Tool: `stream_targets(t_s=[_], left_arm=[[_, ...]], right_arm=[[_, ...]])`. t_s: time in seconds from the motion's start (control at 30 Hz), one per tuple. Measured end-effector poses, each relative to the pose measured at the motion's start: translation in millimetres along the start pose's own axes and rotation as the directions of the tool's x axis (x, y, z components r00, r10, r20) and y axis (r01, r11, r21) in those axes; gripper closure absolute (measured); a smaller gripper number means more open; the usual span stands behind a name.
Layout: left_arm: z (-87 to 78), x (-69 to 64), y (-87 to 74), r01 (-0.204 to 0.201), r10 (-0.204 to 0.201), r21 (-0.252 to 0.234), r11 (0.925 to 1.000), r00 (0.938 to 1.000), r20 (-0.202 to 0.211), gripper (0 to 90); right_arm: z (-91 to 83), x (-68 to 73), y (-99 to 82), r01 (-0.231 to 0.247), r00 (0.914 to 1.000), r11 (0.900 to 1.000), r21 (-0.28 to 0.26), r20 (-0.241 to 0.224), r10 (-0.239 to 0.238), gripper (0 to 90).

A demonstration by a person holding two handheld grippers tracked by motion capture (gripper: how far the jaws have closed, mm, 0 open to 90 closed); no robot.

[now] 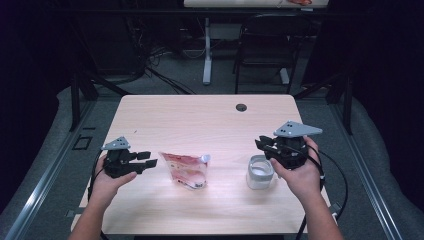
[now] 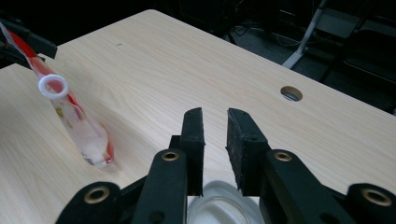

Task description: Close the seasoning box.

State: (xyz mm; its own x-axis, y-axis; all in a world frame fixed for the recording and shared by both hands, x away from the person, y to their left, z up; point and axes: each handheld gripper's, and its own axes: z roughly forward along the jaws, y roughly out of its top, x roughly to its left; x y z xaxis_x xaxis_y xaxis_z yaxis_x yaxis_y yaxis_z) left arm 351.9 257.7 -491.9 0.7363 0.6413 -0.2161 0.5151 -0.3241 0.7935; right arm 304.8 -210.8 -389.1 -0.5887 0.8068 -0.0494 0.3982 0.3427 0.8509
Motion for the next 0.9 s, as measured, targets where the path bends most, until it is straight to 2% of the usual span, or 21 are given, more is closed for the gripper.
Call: stream_targets(t_s=[0.57, 0.9], left_arm=[[-1.2, 2.1, -1.2, 0.012, -0.012, -0.002, 0.9999, 0.9999, -0.004, 50.8], [-1.0, 1.4, -1.2, 0.011, -0.011, -0.005, 0.9999, 0.9999, -0.005, 50.7]], right_arm=[[-11.4, -26.8, -16.1, -0.056, 0.9931, 0.9984, 0.001, 0.104, 0.056, 89.7], [-19.4, -41.2, -27.4, -0.083, 0.9852, 0.9963, 0.022, 0.152, 0.079, 90.0]])
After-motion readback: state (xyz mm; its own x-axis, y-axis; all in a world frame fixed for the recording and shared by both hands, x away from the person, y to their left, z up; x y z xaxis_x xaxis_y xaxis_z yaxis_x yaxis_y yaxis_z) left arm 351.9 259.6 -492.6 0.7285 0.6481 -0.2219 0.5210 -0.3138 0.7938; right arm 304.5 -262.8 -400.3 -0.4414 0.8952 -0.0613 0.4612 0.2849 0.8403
